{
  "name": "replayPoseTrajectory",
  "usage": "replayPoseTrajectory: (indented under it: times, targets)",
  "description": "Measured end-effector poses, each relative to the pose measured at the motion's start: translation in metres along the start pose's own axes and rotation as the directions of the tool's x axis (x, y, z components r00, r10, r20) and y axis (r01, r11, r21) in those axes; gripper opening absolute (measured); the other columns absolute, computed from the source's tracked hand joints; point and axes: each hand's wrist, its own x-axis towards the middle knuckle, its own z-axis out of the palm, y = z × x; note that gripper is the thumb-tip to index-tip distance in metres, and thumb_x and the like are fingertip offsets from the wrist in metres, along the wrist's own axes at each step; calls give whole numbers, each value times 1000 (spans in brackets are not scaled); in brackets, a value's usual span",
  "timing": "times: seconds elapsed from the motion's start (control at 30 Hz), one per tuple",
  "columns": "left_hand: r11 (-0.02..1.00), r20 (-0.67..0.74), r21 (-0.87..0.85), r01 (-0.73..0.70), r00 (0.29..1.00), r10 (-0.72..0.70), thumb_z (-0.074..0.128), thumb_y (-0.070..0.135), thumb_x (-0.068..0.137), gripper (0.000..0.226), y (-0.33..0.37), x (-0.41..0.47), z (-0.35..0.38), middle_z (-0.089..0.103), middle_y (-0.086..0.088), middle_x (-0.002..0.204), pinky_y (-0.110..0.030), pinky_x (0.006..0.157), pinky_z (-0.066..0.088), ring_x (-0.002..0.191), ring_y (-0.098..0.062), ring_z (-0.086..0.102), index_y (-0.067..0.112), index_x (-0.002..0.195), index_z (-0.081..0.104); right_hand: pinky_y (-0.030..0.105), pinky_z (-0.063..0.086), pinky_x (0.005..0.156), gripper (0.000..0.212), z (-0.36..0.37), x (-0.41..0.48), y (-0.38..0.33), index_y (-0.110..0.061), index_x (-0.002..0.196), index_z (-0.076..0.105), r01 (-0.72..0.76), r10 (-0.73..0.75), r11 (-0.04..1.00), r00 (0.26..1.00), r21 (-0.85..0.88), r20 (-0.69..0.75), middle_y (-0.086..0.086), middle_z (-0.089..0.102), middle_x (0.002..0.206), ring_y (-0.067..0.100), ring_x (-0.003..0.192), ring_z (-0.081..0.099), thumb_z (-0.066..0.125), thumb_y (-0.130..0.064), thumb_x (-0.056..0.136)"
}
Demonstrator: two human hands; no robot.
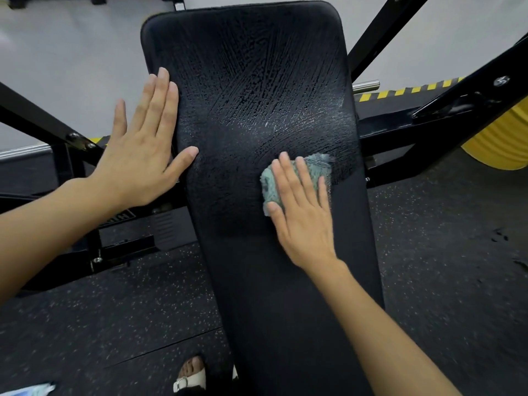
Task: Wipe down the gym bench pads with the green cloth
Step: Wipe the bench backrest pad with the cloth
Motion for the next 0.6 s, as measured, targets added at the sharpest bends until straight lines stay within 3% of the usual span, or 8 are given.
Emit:
replayPoseTrajectory:
  times: [0.17,0.33,0.43,0.6]
  targets:
    - [1000,-1,18,-21,1000,21,20,53,96,79,4,-7,2,-13,-8,163,-58,117,4,150,-19,-14,7,154,-6,48,2,121,58,-12,-3,56,-28,154,0,-251,253,967,966,38,-55,-12,-3,162,9,148,-10,15,-42,99]
    - [993,10,66,-102,995,102,19,48,99,74,10,-25,11,-9,-9,163,-57,118,5,151,-20,-11,5,155,-1,49,-1,119,59,4,0,14,-21,155,6,-428,453,888,878,169,-156,-7,1,163,15,149,-8,13,-41,100]
    - [992,7,76,-103,995,103,19,48,99,73,11,-29,13,-9,-8,164,-57,119,4,150,-19,-11,6,155,-1,51,1,119,58,15,-7,-28,-20,155,8,-393,414,907,899,150,-144,-6,2,163,17,150,-6,15,-40,101]
    - [993,0,71,-92,996,93,18,48,99,73,13,-27,14,-8,-8,164,-59,118,5,150,-18,-10,5,155,0,49,-4,120,57,35,-38,-91,-22,155,8,-166,171,980,984,109,-42,-7,0,163,18,150,-6,18,-42,102]
